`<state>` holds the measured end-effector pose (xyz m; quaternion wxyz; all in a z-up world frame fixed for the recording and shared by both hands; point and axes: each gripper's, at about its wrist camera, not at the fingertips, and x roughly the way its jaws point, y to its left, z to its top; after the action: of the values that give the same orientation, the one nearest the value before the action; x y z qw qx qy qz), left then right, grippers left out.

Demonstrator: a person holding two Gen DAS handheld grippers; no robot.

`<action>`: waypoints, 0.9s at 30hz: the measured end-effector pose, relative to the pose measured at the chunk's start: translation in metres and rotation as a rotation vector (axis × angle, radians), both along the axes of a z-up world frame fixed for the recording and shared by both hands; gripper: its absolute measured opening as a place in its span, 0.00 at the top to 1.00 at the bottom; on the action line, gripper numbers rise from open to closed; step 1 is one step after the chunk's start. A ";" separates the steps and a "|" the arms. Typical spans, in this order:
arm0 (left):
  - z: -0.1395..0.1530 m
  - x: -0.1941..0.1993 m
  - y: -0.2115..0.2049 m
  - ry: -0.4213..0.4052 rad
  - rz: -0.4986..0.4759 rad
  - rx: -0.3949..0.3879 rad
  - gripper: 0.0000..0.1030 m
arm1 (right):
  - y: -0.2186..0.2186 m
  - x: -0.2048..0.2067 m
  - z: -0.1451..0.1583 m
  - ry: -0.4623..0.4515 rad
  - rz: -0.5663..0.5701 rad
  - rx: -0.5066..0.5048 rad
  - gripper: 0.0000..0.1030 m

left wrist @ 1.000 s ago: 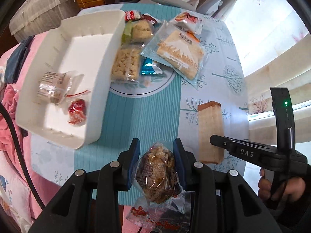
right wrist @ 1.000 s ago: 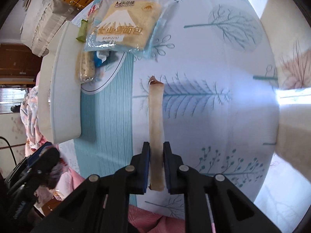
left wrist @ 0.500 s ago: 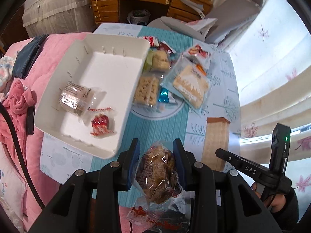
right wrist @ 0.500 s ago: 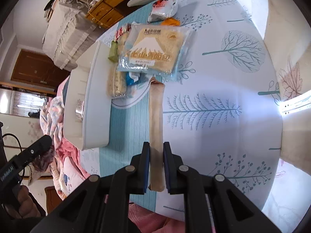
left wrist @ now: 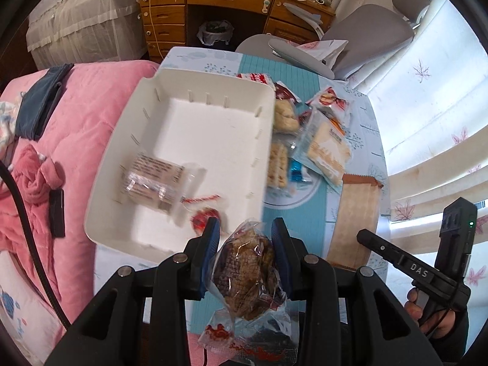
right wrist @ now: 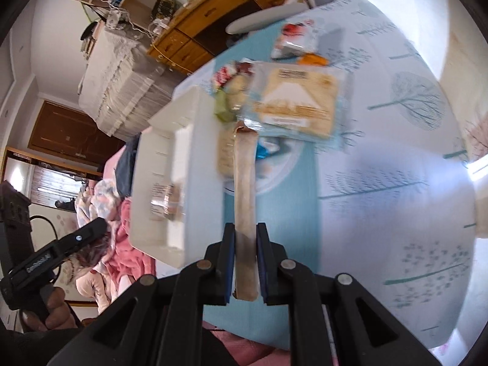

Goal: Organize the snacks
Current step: 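Carry both items over the tray and open the left tool to drop the nut bag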

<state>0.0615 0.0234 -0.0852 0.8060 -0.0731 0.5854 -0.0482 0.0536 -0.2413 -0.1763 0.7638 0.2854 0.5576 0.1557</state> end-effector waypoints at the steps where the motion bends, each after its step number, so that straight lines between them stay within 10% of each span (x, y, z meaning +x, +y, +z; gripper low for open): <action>1: 0.000 0.003 0.008 -0.001 -0.007 -0.003 0.67 | 0.010 0.002 0.003 -0.011 0.001 0.004 0.87; 21: -0.036 0.044 0.114 0.039 -0.165 -0.043 0.67 | 0.170 0.019 0.004 -0.060 0.007 0.055 0.87; 25: -0.041 0.050 0.122 0.048 -0.174 -0.028 0.41 | 0.190 0.018 -0.001 -0.038 0.014 0.034 0.83; 27: -0.039 0.053 0.123 0.045 -0.180 -0.010 0.33 | 0.194 0.019 -0.001 -0.023 0.015 0.012 0.59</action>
<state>0.1146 0.1462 -0.1247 0.7848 -0.0252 0.6072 -0.1215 0.0722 -0.0476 -0.1775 0.7672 0.2839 0.5501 0.1679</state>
